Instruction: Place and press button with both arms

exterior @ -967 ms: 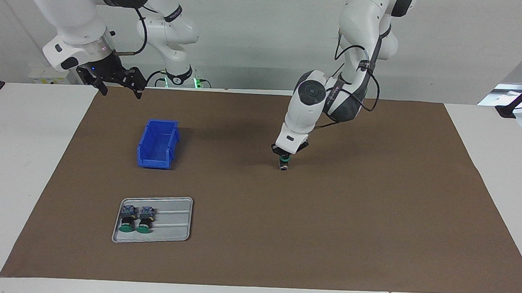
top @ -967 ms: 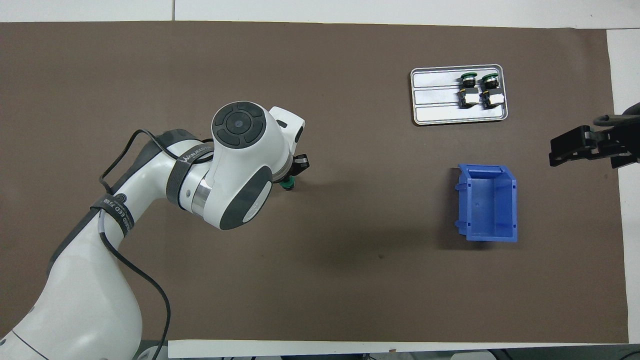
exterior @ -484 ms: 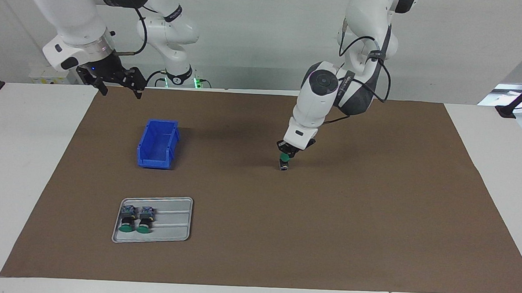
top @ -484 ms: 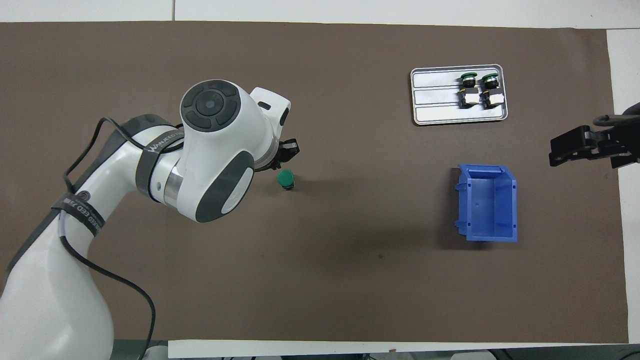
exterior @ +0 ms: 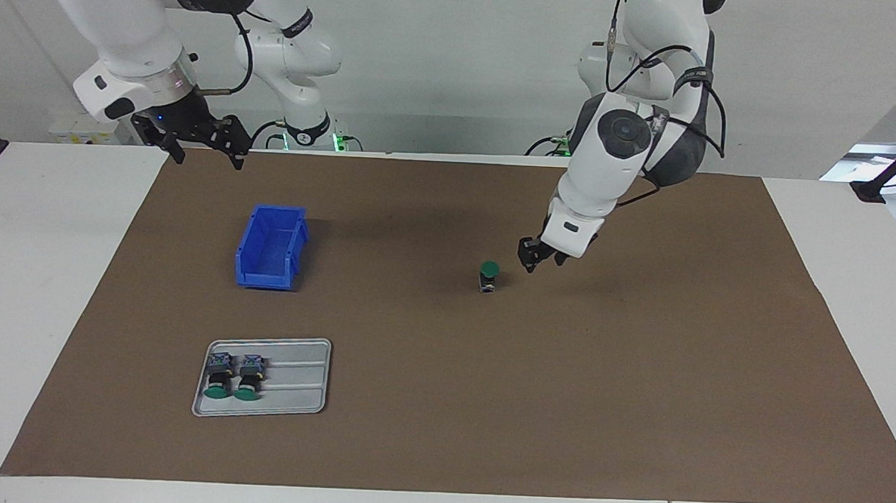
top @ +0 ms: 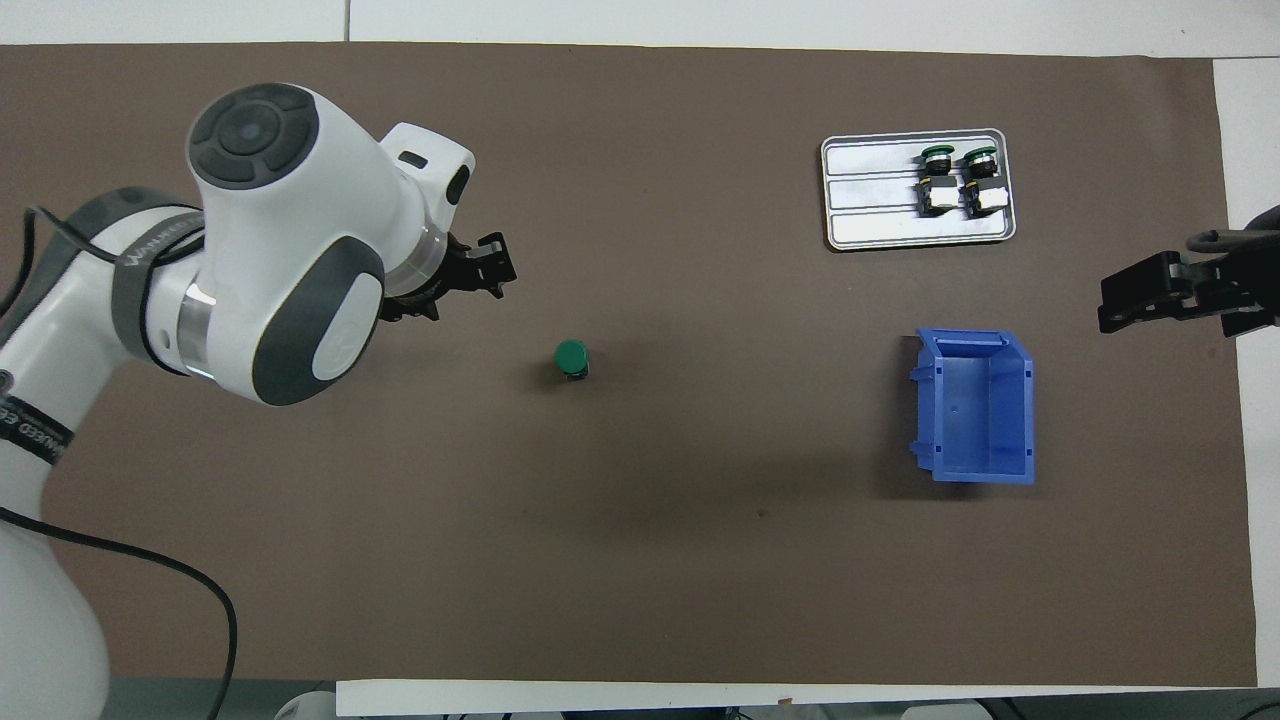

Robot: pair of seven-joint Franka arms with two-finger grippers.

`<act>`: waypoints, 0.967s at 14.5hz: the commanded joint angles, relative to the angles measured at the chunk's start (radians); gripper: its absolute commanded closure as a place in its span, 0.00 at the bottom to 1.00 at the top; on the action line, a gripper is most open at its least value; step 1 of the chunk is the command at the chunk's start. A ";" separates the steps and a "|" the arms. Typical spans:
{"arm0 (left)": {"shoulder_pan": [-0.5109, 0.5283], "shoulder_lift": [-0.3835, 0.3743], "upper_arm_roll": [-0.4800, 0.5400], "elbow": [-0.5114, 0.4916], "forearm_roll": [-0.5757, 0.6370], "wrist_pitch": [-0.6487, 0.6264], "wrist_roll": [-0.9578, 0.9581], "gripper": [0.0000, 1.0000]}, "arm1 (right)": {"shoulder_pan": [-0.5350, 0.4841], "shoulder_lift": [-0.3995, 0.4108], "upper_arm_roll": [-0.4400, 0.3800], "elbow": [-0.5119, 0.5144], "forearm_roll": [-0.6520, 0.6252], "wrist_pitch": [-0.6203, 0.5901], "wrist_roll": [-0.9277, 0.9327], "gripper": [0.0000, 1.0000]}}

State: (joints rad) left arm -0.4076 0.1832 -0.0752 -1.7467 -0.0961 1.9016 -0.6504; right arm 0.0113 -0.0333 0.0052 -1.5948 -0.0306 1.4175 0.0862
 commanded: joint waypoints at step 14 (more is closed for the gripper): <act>0.388 -0.217 0.005 0.004 0.085 -0.322 0.571 0.01 | -0.002 -0.013 -0.002 -0.014 0.003 0.003 -0.022 0.00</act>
State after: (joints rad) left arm -0.0248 -0.0100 -0.0653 -1.7462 -0.0480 1.6082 -0.0943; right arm 0.0113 -0.0333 0.0052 -1.5948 -0.0306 1.4175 0.0862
